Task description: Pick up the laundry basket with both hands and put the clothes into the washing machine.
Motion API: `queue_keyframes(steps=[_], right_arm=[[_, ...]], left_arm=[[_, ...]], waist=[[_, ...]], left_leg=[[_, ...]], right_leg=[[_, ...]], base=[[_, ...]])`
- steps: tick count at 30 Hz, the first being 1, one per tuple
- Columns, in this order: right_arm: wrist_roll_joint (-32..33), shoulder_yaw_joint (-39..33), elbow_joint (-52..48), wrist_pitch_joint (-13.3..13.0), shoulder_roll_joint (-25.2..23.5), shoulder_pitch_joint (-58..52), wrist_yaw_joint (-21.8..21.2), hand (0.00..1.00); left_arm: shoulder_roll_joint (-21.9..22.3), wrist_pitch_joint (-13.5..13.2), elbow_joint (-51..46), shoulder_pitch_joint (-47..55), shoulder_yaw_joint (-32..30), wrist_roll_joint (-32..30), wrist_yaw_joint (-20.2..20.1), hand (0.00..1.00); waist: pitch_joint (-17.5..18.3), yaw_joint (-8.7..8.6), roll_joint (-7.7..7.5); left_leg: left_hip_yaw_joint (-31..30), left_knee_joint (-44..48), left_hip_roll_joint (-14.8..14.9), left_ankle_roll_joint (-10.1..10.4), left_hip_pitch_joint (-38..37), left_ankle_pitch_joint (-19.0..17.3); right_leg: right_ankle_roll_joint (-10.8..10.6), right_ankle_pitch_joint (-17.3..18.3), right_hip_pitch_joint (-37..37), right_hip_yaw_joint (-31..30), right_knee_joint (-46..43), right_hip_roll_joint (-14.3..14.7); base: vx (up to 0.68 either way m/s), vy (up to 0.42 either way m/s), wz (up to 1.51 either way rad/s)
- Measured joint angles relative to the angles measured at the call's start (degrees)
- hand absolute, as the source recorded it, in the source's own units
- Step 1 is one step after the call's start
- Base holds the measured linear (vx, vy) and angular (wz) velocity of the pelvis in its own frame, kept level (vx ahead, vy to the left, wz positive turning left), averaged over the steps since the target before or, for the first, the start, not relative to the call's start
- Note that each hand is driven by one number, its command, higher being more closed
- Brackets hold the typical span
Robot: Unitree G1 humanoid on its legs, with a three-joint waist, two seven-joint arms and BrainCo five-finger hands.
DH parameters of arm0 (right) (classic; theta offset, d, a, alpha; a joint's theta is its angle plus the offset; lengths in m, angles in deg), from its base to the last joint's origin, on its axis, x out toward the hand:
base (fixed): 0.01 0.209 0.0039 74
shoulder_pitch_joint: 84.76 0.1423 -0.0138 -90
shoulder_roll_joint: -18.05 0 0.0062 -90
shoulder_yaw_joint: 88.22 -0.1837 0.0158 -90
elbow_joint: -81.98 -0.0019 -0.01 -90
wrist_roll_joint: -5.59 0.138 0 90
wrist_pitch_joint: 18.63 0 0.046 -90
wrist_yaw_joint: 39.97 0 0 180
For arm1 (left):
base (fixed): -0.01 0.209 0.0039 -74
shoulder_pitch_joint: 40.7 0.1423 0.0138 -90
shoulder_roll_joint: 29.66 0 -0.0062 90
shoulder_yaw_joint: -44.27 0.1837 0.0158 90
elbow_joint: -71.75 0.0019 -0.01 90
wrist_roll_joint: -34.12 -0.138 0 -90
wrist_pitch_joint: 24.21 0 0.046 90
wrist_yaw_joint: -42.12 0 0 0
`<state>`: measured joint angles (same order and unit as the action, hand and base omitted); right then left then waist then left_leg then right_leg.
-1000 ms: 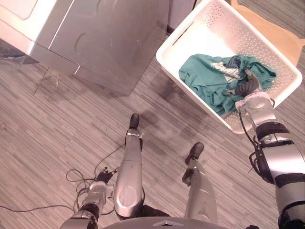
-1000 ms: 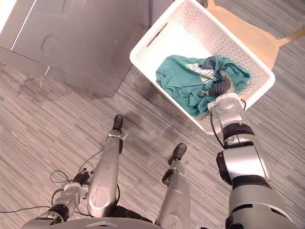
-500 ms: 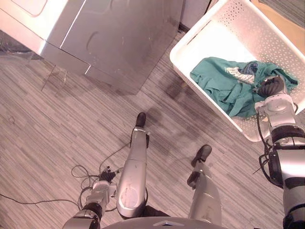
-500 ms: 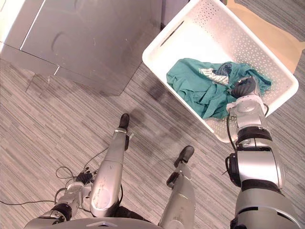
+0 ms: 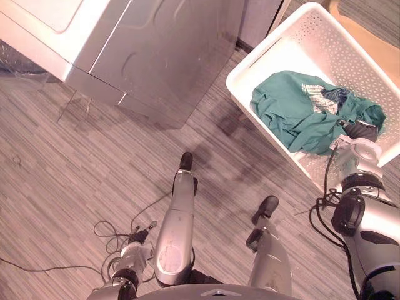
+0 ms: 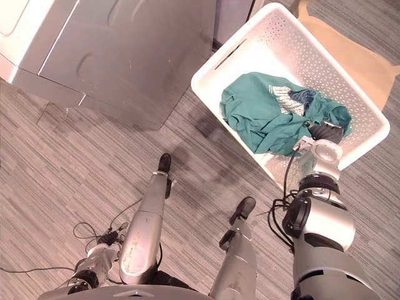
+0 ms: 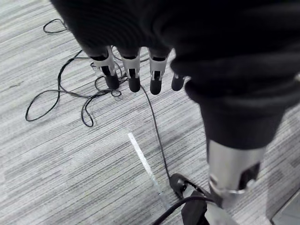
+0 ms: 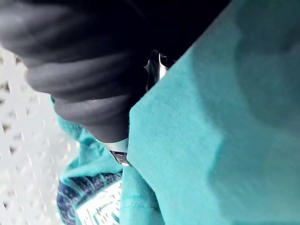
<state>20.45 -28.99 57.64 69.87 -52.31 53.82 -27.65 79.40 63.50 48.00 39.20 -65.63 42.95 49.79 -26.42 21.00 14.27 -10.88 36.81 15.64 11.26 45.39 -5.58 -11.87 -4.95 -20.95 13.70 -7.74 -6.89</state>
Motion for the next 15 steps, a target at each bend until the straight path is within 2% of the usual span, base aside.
queue_keyframes(steps=[3,5,8,11,13,15], right_arm=[[5.75,-6.19,-2.01,-0.23,-3.36,-0.34,1.00,1.00],[10.47,-10.98,-3.90,-1.12,-6.92,-1.15,1.79,1.00],[16.61,-12.15,-6.51,-1.01,-12.47,-1.42,3.24,1.00],[18.00,-10.83,-10.52,-0.76,-17.21,-2.05,4.80,1.00],[19.19,-10.35,-11.26,-0.80,-18.93,-2.15,5.39,1.00],[19.80,-10.41,-13.24,-0.87,-21.38,-1.81,5.64,1.00]], left_arm=[[1.24,0.00,-0.31,-0.06,-4.59,-0.01,0.31,0.00],[2.47,0.14,-0.27,-0.46,-9.96,-0.01,0.42,0.00],[2.48,0.74,-0.20,-0.46,-15.43,0.02,0.47,0.00],[2.19,0.82,-0.26,-0.81,-18.56,0.02,0.74,0.00],[2.15,1.08,-0.25,-0.93,-18.84,0.03,0.78,0.00],[2.10,1.24,-0.20,-0.95,-18.73,0.07,0.81,0.00]], waist=[[0.00,-0.91,0.00],[-0.01,-1.23,-0.03],[-0.08,-3.07,-0.13],[-0.31,-4.21,-0.45],[-0.67,-4.61,-0.97],[-1.47,-5.16,-2.13]], left_leg=[[0.31,-0.86,-0.28,0.03,-1.22,0.03],[0.97,-1.67,-0.25,0.16,-2.67,0.32],[1.22,-2.49,0.00,0.19,-5.06,0.71],[1.97,-4.60,0.17,0.48,-8.74,1.41],[2.56,-7.17,0.15,0.50,-11.78,2.46],[3.26,-12.19,0.03,0.81,-16.12,4.73]], right_leg=[[-0.20,0.18,0.90,0.17,0.00,-0.43],[-0.05,0.36,1.56,-0.10,-0.25,-0.65],[0.12,0.77,3.27,-0.07,-0.71,-0.60],[0.51,1.24,5.69,-0.27,-0.83,-0.73],[0.76,1.68,7.47,-0.26,-0.89,-0.96],[1.54,2.46,9.37,-0.13,-0.78,-1.26]], base=[[0.00,-0.013,0.08],[0.00,0.000,0.00],[0.01,-0.040,0.02],[0.00,-0.056,0.06],[-0.02,-0.080,0.13],[-0.05,-0.136,0.12]])
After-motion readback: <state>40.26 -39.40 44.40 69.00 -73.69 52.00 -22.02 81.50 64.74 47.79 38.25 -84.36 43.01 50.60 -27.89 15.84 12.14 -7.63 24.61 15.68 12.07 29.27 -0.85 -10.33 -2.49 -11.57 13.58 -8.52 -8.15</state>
